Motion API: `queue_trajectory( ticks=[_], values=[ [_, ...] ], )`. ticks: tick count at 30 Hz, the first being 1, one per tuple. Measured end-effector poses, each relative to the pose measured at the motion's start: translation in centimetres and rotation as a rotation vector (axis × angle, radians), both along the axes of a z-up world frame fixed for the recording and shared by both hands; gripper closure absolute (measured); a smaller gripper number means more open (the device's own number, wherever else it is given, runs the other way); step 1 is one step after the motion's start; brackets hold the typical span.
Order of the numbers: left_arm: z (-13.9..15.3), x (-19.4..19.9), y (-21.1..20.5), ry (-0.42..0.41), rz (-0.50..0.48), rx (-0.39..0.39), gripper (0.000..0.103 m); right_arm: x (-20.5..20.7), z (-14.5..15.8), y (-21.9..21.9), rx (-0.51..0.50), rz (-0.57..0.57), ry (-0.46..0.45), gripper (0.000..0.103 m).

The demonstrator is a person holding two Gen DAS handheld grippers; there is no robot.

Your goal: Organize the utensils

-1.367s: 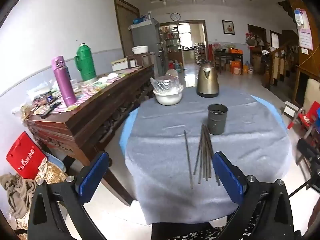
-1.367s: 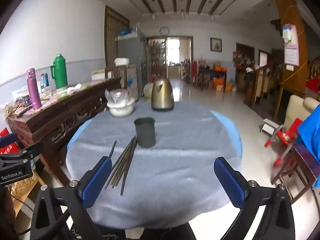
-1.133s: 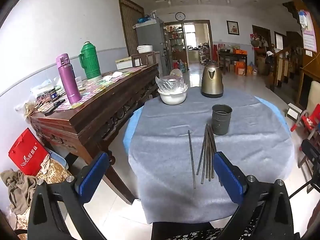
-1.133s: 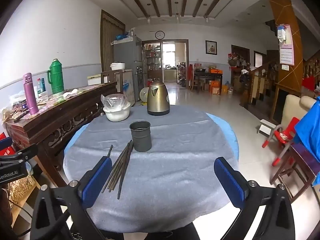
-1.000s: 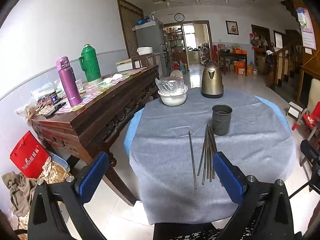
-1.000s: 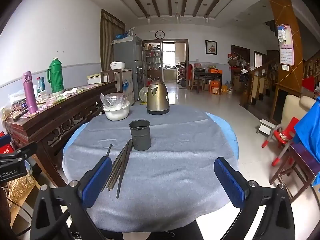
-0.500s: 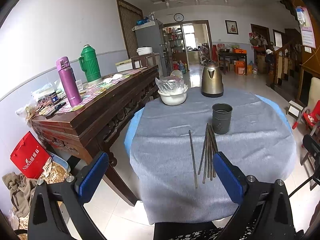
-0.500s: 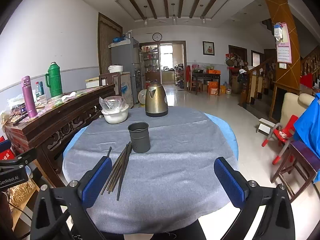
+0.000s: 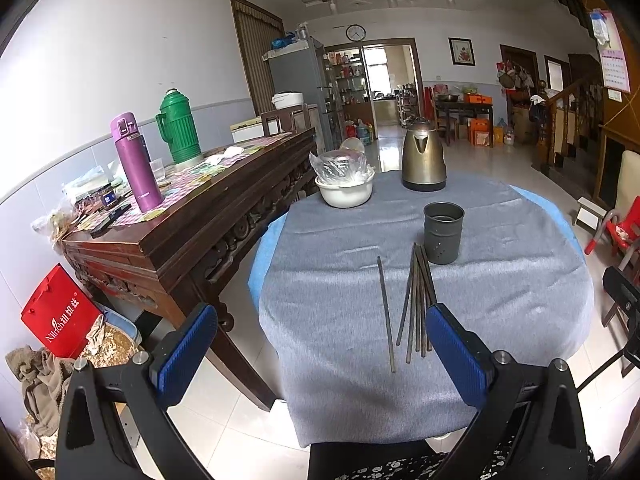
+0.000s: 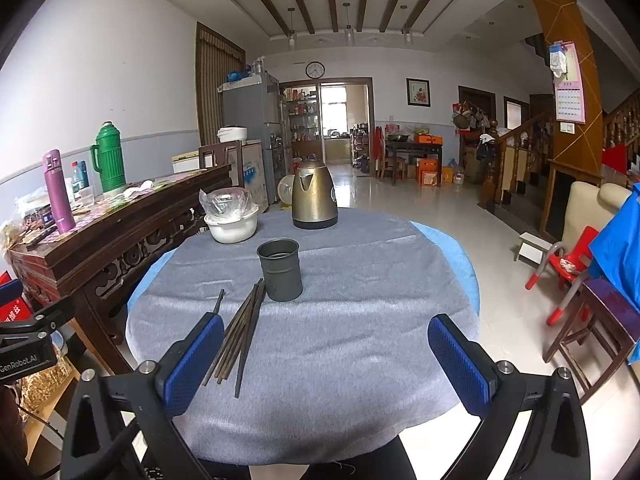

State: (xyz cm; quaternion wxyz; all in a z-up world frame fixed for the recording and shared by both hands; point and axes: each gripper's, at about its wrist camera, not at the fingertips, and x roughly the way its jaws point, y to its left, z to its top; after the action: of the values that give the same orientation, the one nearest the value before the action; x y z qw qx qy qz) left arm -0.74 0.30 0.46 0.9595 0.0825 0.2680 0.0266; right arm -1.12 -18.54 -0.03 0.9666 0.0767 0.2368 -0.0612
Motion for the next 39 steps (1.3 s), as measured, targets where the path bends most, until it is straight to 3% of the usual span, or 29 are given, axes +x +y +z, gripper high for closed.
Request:
queue_trajectory(
  ticks=[39],
  values=[
    [-0.89, 0.16, -0.37, 0.024, -0.008, 0.009, 0.0, 0.47, -0.49, 0.13, 0.014, 0.036, 0.051, 0.0]
  ],
)
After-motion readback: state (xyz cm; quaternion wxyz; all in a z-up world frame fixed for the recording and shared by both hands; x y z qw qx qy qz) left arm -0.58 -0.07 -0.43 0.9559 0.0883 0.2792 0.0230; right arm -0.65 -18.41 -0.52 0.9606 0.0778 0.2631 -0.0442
